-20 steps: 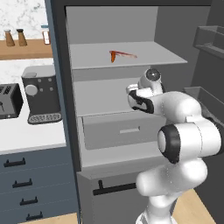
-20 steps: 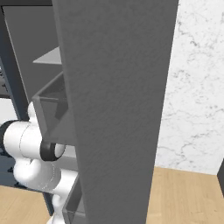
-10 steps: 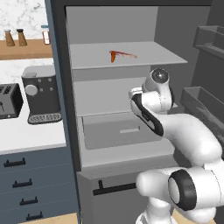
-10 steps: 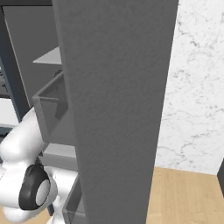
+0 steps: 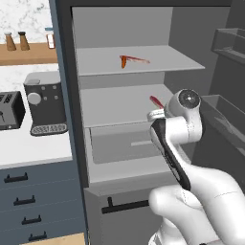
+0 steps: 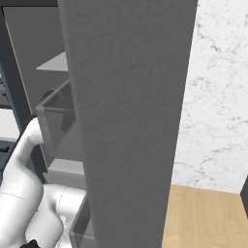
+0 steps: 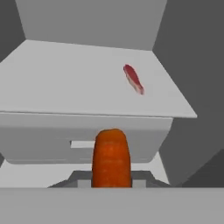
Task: Place one carrot and one steak in each tupperware on the nearby counter, to pack two identical lunches.
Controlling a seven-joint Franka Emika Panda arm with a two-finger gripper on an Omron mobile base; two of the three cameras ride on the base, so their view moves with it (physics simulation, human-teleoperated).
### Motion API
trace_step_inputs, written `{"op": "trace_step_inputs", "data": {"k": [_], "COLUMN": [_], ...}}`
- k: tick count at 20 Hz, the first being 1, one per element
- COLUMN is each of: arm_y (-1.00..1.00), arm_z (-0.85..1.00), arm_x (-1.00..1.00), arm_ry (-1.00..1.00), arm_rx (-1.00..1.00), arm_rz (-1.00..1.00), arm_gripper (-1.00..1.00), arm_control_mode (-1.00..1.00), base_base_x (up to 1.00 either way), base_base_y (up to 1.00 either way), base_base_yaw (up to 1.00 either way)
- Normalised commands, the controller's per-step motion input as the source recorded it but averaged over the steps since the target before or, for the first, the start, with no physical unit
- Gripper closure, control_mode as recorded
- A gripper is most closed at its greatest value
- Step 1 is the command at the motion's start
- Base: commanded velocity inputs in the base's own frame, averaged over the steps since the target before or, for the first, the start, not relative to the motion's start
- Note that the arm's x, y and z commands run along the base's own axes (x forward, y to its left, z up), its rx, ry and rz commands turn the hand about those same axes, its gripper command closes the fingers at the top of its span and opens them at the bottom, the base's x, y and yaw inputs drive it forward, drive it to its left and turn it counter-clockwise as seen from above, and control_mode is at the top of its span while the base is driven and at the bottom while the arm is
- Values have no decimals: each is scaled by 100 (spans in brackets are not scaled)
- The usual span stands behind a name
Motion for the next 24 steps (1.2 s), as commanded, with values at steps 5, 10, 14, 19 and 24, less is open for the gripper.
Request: {"op": "trace_step_inputs", "data": {"k": [5,10,14,19,24], "arm_y": [0,0,0,0,0], "arm_z": [0,0,0,0,0], "arm_x": [-43,0,0,0,0], "arm_ry": [0,0,0,0,0], "arm_rx": [1,0,0,0,0], "arm_rz": [-2,0,0,0,0], "arm_gripper": [100,100,100,100,100], "arm_control_mode": [-100,100,100,100,100], "base_base_x": [0,-66,-76,-35,-19], "base_base_y": [0,44,88,100,100], "base_base_yaw": [0,-1,0,9,11]}}
